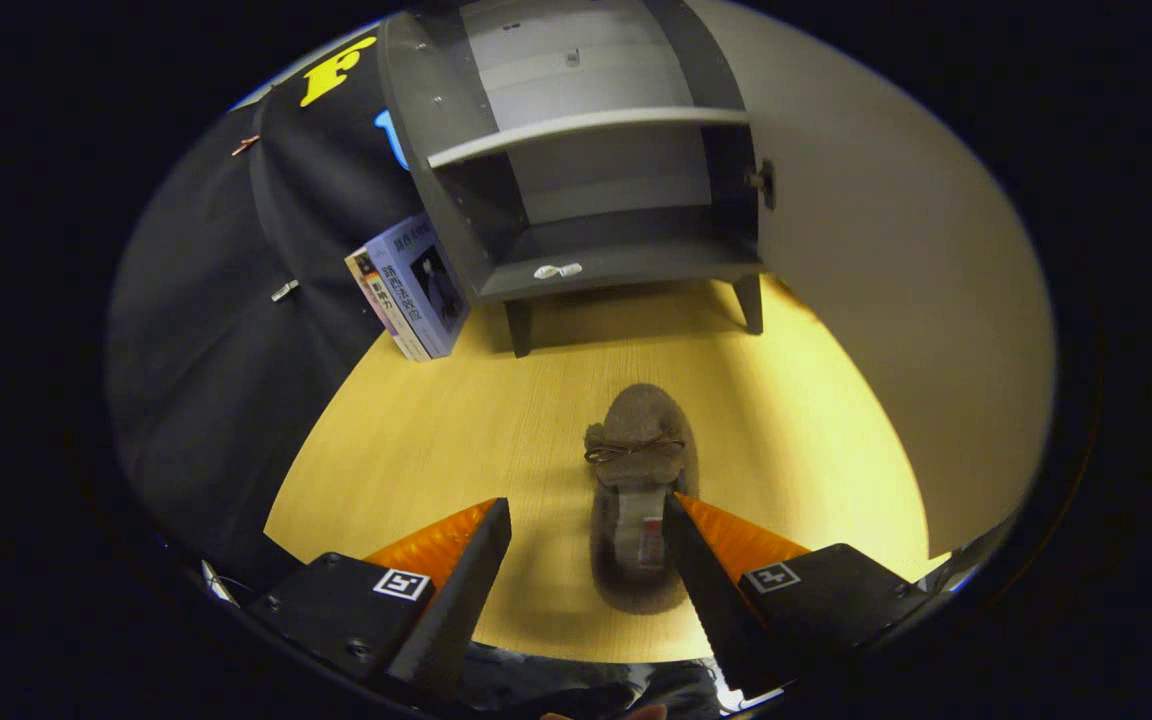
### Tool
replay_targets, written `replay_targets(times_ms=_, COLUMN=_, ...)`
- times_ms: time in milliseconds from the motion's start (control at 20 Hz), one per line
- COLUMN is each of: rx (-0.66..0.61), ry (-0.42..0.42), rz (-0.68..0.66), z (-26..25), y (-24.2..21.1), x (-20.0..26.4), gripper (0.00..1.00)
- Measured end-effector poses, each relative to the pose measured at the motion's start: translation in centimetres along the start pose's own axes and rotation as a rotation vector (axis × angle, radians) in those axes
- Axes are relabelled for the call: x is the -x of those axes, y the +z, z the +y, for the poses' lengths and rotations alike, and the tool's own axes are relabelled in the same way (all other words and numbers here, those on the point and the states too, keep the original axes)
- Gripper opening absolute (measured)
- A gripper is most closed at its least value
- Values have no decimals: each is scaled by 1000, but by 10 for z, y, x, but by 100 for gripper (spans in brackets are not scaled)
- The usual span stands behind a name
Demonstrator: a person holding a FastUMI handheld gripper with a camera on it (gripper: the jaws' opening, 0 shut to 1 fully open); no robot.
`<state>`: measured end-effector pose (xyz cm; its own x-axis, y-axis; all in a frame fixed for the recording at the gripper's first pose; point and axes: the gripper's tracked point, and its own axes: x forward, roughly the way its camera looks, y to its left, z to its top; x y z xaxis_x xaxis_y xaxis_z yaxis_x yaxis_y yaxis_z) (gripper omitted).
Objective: Open the shoe cabinet door, grab the shoes and put them into the shoe cabinet, then close the shoe cabinet door.
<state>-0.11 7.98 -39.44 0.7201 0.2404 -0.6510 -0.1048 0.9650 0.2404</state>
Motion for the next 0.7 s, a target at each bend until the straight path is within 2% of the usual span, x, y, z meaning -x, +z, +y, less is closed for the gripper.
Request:
replay_targets(times_ms=250, rx=-38, ry=-39, rz=53, z=-10, y=-16, x=-60, gripper=98)
replay_targets(times_ms=400, rx=-23, ry=-85, rz=34, z=-11, y=-15, x=-90, gripper=81)
replay_targets(times_ms=500, rx=-6, ry=-136, rz=-6, z=-14, y=-13, x=-110, gripper=77)
replay_targets(times_ms=600, rx=30, ry=-205, rz=-45, z=-24, y=-9, x=-123, gripper=50)
replay_targets(times_ms=700, rx=50, ry=-212, rz=-94, z=-29, y=-2, x=-125, gripper=23)
